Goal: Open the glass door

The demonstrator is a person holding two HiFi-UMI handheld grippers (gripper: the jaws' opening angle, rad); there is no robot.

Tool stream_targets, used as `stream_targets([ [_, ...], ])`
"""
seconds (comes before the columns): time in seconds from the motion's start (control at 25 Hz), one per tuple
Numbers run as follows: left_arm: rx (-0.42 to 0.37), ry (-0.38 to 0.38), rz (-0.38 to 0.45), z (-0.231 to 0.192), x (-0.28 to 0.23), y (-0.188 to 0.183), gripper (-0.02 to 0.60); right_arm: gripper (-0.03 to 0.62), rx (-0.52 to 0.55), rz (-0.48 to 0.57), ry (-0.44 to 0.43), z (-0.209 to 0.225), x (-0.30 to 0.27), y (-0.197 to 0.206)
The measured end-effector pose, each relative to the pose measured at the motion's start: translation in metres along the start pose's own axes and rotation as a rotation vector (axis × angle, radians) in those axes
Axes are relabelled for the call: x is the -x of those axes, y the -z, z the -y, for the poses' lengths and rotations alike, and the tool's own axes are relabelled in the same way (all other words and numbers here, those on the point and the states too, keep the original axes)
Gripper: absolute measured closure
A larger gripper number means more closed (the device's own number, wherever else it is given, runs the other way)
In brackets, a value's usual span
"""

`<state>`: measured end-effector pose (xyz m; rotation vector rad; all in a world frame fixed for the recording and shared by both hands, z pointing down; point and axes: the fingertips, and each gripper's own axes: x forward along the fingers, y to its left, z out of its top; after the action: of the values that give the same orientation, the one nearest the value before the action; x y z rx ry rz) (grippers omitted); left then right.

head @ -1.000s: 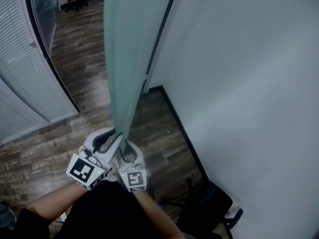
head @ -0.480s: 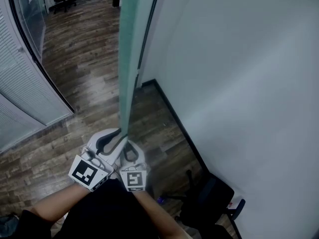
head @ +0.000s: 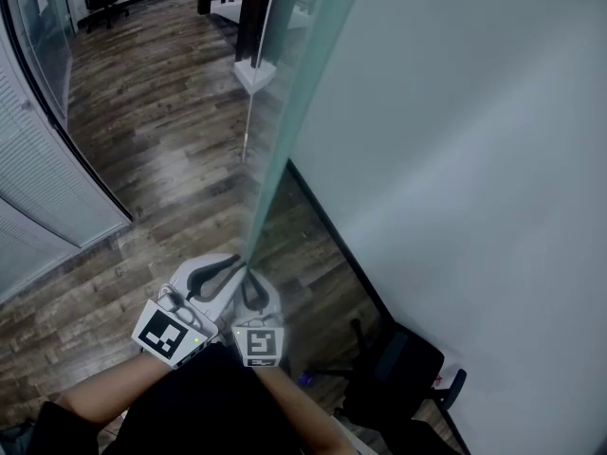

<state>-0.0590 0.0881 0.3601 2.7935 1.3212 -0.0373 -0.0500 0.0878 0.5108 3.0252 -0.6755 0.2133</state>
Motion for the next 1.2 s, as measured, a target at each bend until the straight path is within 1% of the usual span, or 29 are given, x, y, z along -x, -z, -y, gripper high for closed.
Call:
stream_targets([
  [0.16, 0.015, 0.009, 0.035, 0.002, -0.003, -0.002, 0.56, 0.539, -0.001, -0.001, 0.016, 0.009, 0.003, 0.0],
  [0.28, 0.032, -0.011, -0.006, 0.0, -0.002, 0.008, 0.568, 0.54, -0.006, -0.004, 0.023, 0.014, 0.007, 0.002],
  [0.36, 0.032, -0.006, -0.02, 0.001, -0.003, 0.011, 0.569, 0.54, -0.011, -0.005, 0.026, 0.016, 0.01, 0.002],
  [0.56, 0.03, 0.018, -0.008, 0.003, -0.016, 0.005, 0.568, 0.542, -0.02, -0.019, 0.035, 0.024, 0.012, 0.003],
  [0.72, 0.026, 0.024, -0.031, 0.004, -0.02, 0.01, 0.568, 0.543, -0.021, -0.023, 0.036, 0.028, 0.017, 0.002],
  [0.88, 0.055, 0.044, -0.01, 0.012, -0.023, 0.006, 0.569, 0.543, -0.025, -0.025, 0.045, 0.033, 0.021, 0.004],
  [1.04, 0.076, 0.058, -0.02, 0.017, -0.02, 0.016, 0.581, 0.543, -0.001, -0.012, 0.05, 0.037, 0.026, 0.002],
  [1.2, 0.089, 0.049, -0.03, 0.016, -0.026, 0.023, 0.58, 0.545, -0.022, -0.009, 0.056, 0.05, 0.033, 0.006],
])
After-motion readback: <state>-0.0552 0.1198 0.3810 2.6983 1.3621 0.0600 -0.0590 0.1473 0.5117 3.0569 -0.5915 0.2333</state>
